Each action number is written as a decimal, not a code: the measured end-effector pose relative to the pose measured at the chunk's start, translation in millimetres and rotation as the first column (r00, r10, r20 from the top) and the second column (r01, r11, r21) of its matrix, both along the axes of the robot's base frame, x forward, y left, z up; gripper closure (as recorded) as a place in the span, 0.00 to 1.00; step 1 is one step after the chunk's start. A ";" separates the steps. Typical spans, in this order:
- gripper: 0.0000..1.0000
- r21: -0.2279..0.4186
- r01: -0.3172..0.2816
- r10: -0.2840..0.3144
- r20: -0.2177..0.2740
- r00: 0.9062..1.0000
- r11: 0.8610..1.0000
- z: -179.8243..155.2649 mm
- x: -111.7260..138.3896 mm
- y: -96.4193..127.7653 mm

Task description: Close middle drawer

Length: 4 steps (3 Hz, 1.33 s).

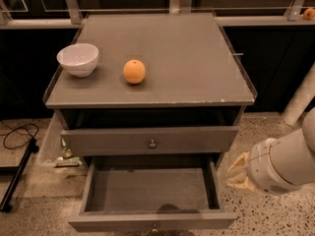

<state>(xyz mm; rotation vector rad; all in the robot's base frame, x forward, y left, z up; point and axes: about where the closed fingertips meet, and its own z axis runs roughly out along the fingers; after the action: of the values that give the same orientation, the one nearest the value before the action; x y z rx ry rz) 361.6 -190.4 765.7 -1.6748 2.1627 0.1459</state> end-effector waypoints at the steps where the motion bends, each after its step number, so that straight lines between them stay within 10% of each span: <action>1: 1.00 0.000 0.000 0.000 0.000 1.000 1.000 0.1 -0.1 0.0; 3: 1.00 0.089 0.048 -0.031 -0.187 0.982 0.995 -130.5 -19.5 30.0; 4: 1.00 0.134 0.082 -0.055 -0.196 0.979 0.988 -192.2 -23.3 36.9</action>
Offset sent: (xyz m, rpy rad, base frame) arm -0.0192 0.0366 -0.1431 0.1626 0.2739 -0.0381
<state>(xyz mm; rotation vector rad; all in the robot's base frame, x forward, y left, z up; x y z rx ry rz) 338.3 -153.5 573.6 -1.5600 2.2863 0.4483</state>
